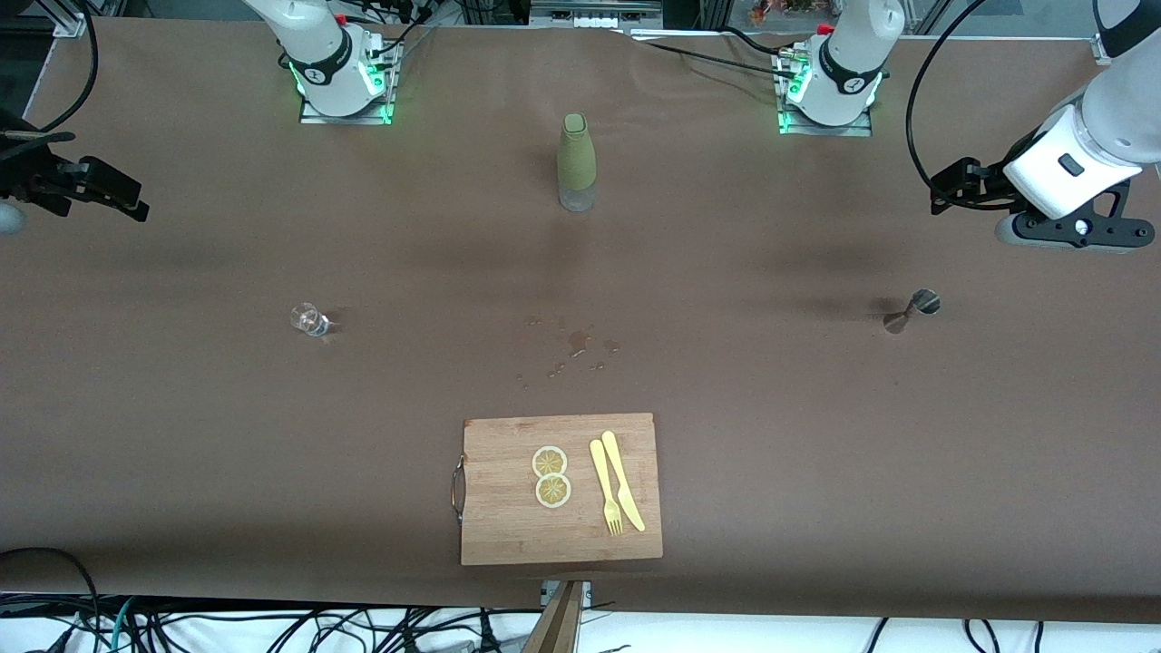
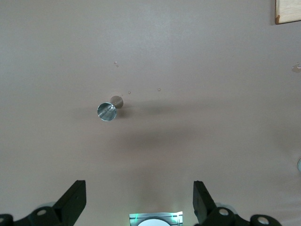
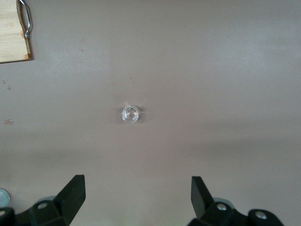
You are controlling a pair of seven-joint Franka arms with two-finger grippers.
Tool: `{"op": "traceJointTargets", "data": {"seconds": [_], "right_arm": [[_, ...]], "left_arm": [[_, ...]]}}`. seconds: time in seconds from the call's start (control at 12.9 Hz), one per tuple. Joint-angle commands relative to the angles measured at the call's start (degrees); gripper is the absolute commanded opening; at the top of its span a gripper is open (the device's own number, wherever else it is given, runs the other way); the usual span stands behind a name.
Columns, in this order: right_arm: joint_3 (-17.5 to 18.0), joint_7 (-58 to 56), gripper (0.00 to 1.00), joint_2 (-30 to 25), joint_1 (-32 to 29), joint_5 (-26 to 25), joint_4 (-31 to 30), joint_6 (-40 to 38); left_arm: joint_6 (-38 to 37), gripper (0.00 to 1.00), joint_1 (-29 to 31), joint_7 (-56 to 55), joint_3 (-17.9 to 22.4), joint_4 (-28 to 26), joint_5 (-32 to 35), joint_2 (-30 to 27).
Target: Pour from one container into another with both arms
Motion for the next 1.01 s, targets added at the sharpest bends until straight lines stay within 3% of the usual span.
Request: {"op": "traceJointTargets", "data": {"seconds": [0.0, 0.93], "right_arm": [[0.18, -0.61, 1.00, -0.60, -0.16, 0.78, 0.31, -0.14], [0.18, -1.05, 1.00, 0.01, -0.16, 0.95, 0.39, -0.14]], "left_arm": [[0.14, 1.00, 0.05, 0.60, -0.21, -0.34, 1.90, -0.36], [0.22, 1.00, 1.63, 0.60, 0.14, 0.36, 0.67, -0.54]]}}
